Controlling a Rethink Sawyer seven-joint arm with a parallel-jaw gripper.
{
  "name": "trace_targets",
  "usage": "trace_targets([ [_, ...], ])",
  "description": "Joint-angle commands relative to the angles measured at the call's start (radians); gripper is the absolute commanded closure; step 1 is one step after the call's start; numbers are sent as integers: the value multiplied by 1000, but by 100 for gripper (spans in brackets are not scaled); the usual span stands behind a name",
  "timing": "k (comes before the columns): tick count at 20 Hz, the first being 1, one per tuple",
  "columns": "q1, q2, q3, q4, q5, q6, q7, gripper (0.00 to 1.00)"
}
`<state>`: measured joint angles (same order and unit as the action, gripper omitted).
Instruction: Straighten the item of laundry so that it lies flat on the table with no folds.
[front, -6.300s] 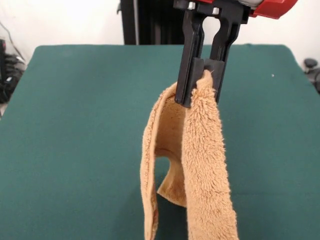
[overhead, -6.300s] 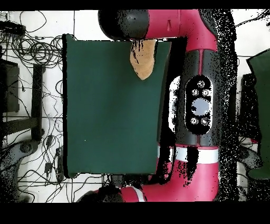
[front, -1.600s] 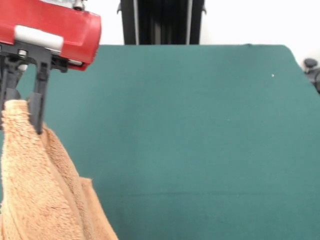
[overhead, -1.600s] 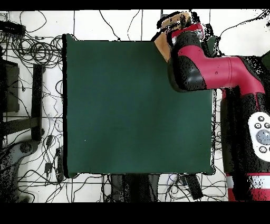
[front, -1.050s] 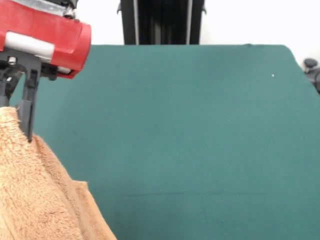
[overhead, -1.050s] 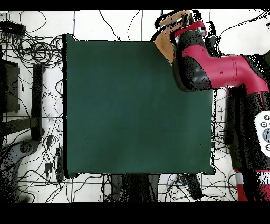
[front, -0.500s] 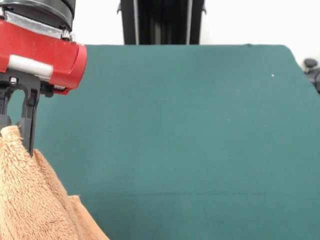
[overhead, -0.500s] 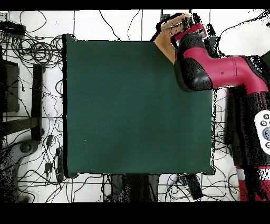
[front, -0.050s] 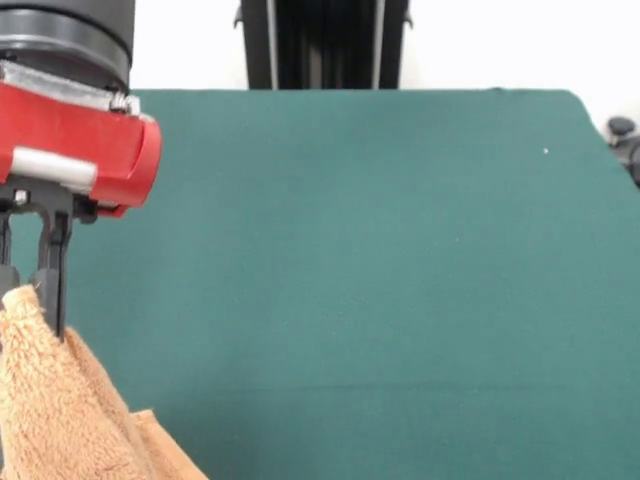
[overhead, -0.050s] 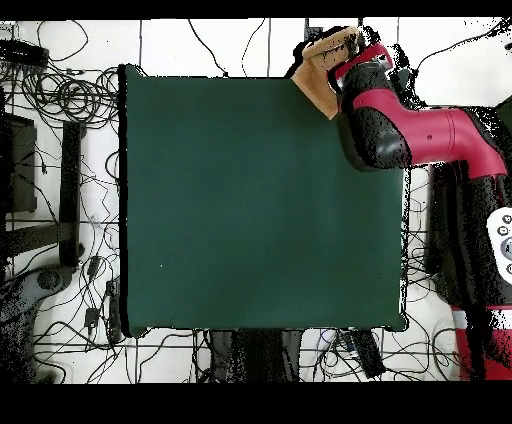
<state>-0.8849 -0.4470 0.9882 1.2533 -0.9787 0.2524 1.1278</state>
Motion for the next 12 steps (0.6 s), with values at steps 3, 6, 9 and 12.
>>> trace_targets([
  [3,-44,146,199,-45,-14,157,-646,100],
  [6,-51,159,235,-58,-11,135,-681,100],
  [9,-55,164,256,-53,-1,120,-697,100],
  [12,-58,164,273,-54,1,99,-703,100],
])
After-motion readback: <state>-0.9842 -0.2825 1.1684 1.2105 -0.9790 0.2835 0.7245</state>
